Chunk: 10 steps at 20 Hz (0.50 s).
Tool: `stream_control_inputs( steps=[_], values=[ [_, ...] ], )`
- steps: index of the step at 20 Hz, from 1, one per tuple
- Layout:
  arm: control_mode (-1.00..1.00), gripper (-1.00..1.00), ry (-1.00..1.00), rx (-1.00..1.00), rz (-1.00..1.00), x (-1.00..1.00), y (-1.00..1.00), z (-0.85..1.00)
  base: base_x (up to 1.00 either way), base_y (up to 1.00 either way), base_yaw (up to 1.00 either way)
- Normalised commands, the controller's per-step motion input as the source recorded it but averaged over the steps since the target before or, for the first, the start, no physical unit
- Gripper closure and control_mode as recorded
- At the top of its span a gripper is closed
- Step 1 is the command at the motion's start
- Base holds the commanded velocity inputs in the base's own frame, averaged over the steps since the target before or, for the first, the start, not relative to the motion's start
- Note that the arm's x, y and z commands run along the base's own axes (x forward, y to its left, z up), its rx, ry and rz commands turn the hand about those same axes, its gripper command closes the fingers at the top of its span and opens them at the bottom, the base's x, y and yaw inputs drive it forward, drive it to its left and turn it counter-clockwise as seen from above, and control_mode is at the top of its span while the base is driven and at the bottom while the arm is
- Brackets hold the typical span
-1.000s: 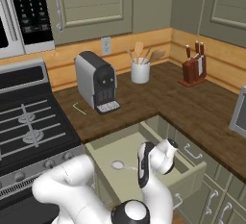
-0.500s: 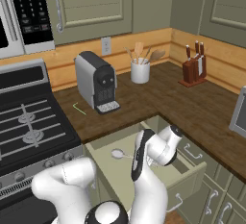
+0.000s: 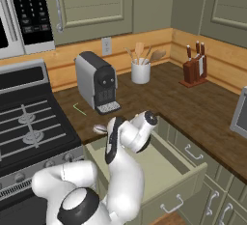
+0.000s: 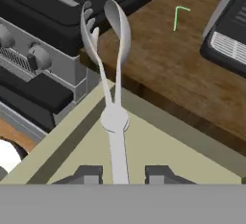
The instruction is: Pick the tongs from the drawer and place it on the counter.
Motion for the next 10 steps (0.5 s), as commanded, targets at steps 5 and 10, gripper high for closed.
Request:
stream_control_inputs(
  steps=[5,10],
  values=[
    [-1.00,1.00,0.00,0.08,-0.01,0.93,0.99,0.18,0.00,0.00,0.00],
    [-1.00,1.00,0.00,0.04,-0.20,0.60,0.89,0.02,0.00,0.00,0.00]
  ],
)
